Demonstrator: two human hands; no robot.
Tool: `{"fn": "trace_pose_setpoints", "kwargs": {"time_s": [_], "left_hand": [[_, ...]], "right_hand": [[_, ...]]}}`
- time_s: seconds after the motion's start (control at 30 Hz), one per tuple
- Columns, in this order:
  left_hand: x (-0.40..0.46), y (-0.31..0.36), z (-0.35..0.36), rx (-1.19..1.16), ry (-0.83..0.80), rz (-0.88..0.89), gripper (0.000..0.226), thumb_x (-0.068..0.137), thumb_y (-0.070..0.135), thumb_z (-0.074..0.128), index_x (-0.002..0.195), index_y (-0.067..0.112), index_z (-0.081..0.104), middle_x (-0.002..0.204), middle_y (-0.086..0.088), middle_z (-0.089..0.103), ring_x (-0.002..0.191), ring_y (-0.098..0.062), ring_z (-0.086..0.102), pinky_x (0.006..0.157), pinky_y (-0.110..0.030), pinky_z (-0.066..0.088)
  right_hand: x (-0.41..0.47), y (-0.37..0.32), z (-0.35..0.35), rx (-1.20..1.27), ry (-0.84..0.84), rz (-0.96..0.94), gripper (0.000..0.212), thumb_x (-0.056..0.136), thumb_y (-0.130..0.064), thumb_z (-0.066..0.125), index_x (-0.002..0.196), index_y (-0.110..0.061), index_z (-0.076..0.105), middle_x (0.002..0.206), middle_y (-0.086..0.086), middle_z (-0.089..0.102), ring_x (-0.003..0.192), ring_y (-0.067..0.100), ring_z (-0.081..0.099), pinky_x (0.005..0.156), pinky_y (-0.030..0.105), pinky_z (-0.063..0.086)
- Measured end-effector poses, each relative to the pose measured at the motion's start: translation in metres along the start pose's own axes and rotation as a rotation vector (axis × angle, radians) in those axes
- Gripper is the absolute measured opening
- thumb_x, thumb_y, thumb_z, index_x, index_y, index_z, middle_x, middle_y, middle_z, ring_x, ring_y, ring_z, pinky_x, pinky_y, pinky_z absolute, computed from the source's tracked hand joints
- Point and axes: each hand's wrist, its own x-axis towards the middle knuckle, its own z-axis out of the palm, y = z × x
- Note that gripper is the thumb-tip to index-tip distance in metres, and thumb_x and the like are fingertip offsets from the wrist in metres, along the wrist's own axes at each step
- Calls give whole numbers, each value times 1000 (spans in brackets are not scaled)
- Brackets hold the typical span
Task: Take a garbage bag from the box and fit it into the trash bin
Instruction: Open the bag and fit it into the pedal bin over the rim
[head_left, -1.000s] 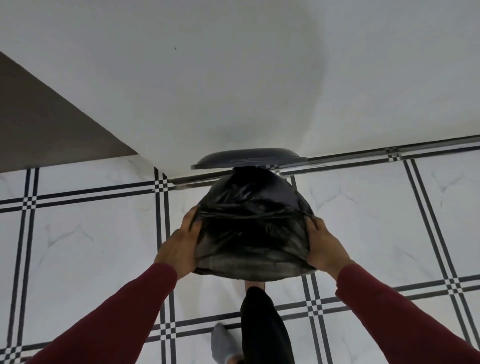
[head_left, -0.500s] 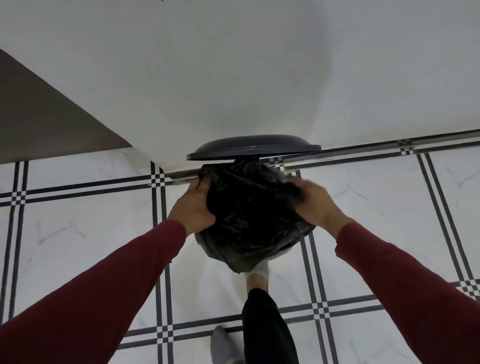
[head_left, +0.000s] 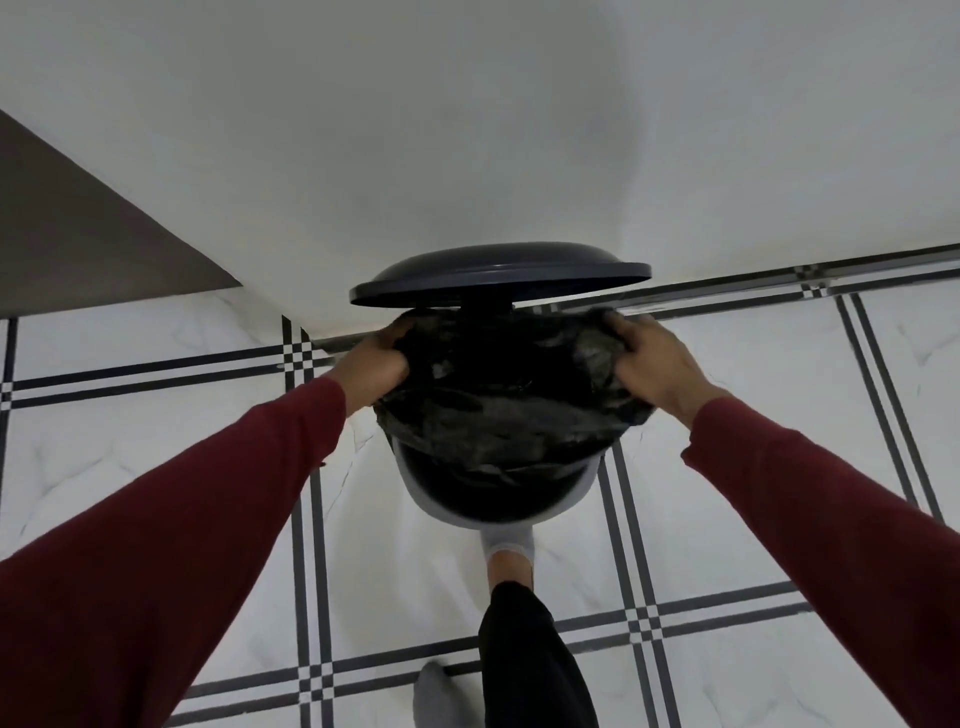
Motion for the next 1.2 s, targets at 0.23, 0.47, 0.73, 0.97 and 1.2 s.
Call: {"fn": "trace_pose_setpoints", "kwargs": {"time_s": [0.23,0.47,0.73,0.97,1.2], "left_hand": [[20,-15,4,-364,11,-381,21,75,-4,37,71,10,52,67,-8,46,56,-23,47,58,-29,41],[5,-50,9,-892,42,-388,39,99,-2,46,112,23,74,85,-1,72,61,-5,62,40,-12,45],[-42,-76,33,-570,279,-474,23,84,21,79,91,4,65,85,-11,67,71,-20,63,59,-28,53],[-74,-68,50,-886,68,-678,13,103,5,48,102,5,61,91,-15,71,79,-25,71,71,-39,59],[-92,-84,55,-1350,-22,-715,12,102,12,57,103,4,66,105,-16,72,96,-28,71,59,-47,65]], "right_hand": [[36,1,31,267,-300,244,15,82,-1,50,79,0,65,87,18,65,84,36,61,68,28,50],[5,48,51,1279,-447,615,31,47,-4,45,77,-11,50,78,15,49,60,31,52,52,24,47],[-46,51,83,1437,-242,745,13,93,-13,65,102,-20,72,79,-3,68,56,8,56,49,19,48],[-86,52,86,1084,-194,534,20,83,-15,63,98,-25,71,88,-5,59,80,16,55,63,25,43],[-89,38,87,1131,-302,583,43,85,12,45,110,-15,67,82,5,57,73,19,53,69,31,52]]}}
